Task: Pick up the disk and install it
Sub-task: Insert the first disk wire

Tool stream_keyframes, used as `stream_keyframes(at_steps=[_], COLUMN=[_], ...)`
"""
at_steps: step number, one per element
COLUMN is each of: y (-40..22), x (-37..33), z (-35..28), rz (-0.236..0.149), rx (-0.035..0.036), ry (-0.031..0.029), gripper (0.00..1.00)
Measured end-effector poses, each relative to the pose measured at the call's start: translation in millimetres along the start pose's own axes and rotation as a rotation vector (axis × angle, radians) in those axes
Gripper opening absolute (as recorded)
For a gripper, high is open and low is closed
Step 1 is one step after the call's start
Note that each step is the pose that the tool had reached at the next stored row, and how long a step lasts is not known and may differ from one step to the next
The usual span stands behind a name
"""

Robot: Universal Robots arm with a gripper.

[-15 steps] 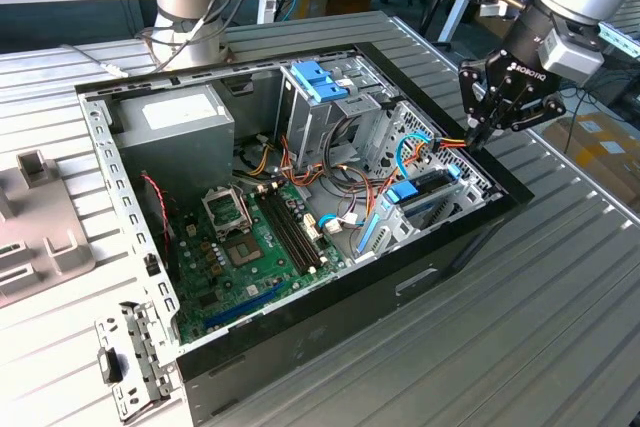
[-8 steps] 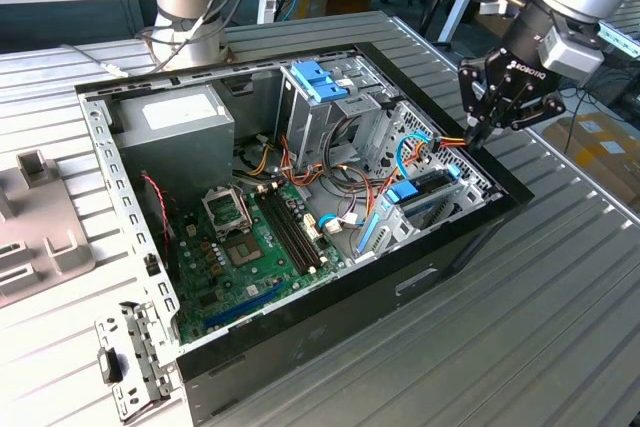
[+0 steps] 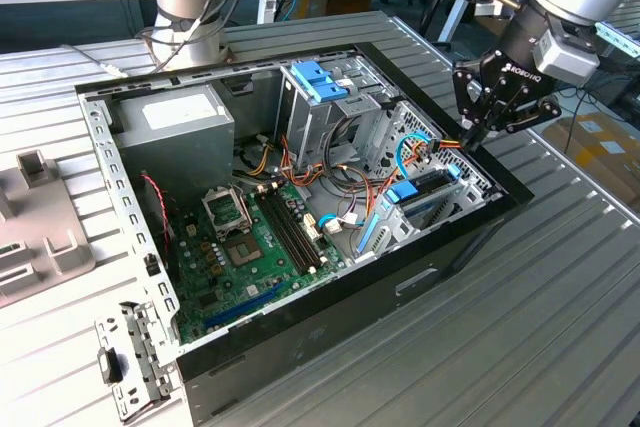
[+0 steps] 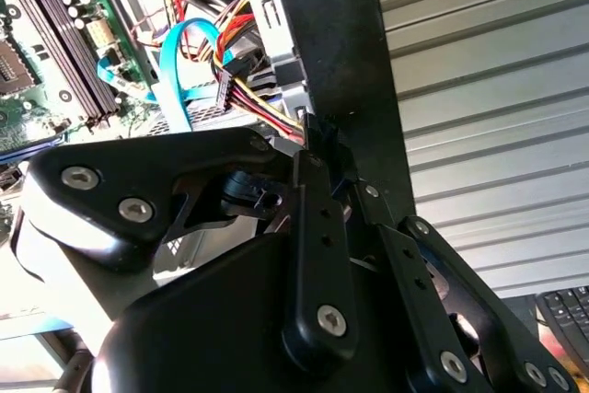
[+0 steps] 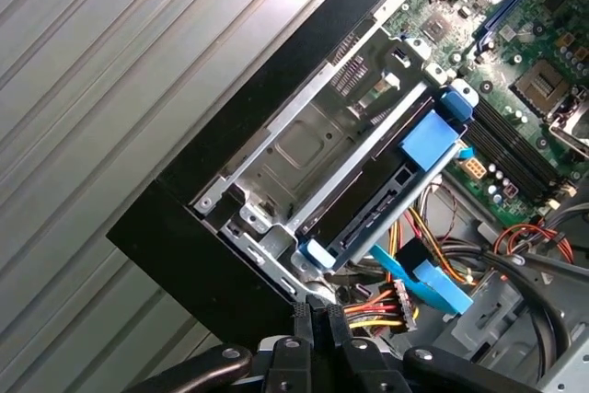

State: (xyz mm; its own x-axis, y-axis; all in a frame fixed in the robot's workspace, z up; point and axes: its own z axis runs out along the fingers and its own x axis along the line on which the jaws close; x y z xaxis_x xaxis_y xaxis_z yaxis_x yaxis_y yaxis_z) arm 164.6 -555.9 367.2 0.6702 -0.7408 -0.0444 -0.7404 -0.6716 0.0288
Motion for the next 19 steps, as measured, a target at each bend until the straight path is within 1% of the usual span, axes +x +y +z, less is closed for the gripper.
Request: stream_keyframes(at_steps=[6, 13, 19], y=[7.2, 17.1, 22.4], x=[-2.6, -7.0, -10.7], z=[0.3, 0.9, 1.2], rz=[0.0, 0.0, 0.0], rx=[0.0017, 0.0037, 0.0047], ry=[-0.0018, -0.004, -0.0052], gripper=[0.18, 0.18, 0.18])
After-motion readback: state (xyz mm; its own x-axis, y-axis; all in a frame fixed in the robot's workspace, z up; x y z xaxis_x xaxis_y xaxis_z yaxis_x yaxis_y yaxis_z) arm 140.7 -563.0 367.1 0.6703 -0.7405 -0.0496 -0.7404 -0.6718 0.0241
